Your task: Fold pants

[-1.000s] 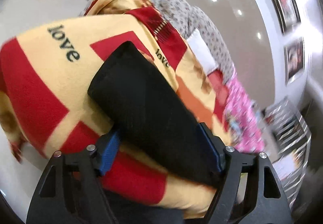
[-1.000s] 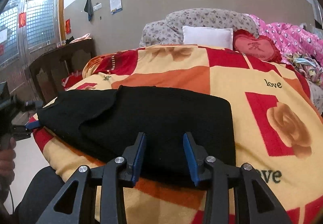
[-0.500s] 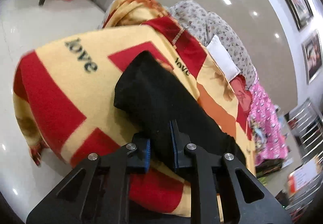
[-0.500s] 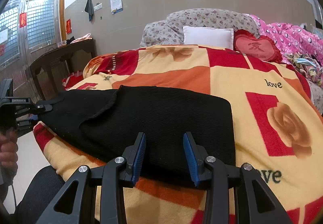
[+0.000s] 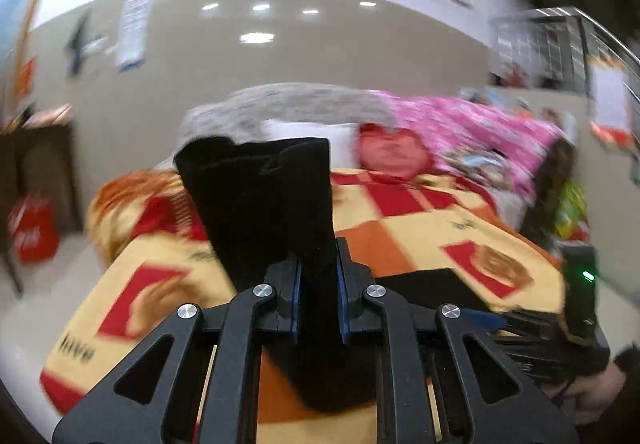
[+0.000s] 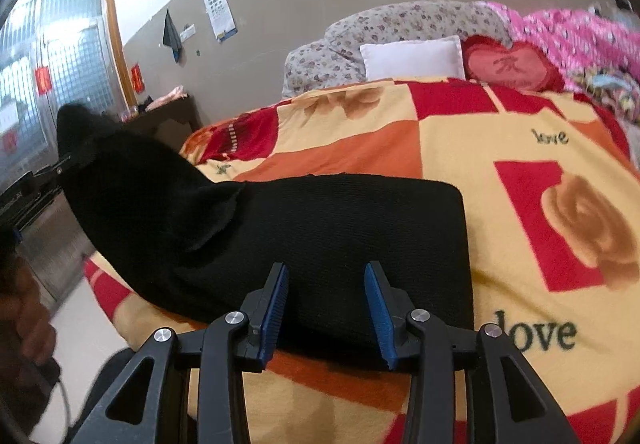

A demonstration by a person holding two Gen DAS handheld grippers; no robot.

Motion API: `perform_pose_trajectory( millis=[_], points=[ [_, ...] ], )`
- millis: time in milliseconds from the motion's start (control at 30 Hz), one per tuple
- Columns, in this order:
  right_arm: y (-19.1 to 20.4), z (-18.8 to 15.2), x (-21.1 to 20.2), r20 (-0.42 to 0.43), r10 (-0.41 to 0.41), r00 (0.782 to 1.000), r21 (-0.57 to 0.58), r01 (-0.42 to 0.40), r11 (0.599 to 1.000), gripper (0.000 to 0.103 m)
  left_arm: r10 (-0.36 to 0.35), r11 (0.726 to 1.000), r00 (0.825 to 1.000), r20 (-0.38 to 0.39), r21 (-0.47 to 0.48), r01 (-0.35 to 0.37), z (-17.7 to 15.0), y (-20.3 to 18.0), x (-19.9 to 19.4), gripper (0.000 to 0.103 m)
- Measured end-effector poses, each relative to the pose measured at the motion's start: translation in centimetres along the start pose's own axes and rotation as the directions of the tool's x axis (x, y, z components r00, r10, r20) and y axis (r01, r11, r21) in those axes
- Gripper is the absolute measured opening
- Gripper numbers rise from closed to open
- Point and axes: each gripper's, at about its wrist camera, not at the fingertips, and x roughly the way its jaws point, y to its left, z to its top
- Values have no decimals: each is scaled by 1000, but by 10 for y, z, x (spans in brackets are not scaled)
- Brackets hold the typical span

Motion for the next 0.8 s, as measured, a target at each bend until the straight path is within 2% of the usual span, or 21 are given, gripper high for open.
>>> perform_pose_trajectory(
  millis=[33, 100, 167, 200, 233, 300, 467, 567, 667, 800],
  points=[
    [-3, 1, 0, 0, 16, 1000, 18, -16, 1000, 39, -41, 998, 999, -9, 54, 42, 2, -16, 5, 13],
    [-9, 3, -4, 1, 62, 998, 66, -62, 996, 39, -69, 989, 997, -17, 126, 71, 4, -36, 14, 13],
    [-13, 7, -18, 58, 105, 993, 93, -111, 990, 38, -99, 980, 995, -31, 172, 103, 3, -56, 22, 13],
    [-15, 10, -29, 113, 95, 989, 86, -105, 991, 38, -108, 978, 993, -35, 177, 113, 3, -62, 23, 13],
    [-16, 12, -40, 163, 60, 985, 80, -74, 994, 38, -116, 976, 992, -40, 182, 121, 4, -69, 28, 13],
    [-24, 12, -50, 191, -17, 981, 102, -3, 995, 38, -131, 972, 990, -47, 188, 137, 4, -78, 31, 13],
    [-58, 6, -60, 159, -215, 964, 254, 170, 952, 38, -165, 958, 981, -106, 219, 185, -4, -102, 46, 13],
    [-74, 2, -66, 156, -232, 960, 331, 171, 928, 38, -188, 946, 970, -157, 236, 221, -13, -117, 59, 13],
    [-79, -1, -69, 147, -255, 956, 358, 188, 914, 38, -202, 936, 958, -202, 249, 250, -24, -131, 69, 13],
    [-82, -1, -71, 142, -268, 953, 375, 199, 906, 38, -232, 919, 921, -313, 241, 313, -45, -140, 85, 14]
  ],
)
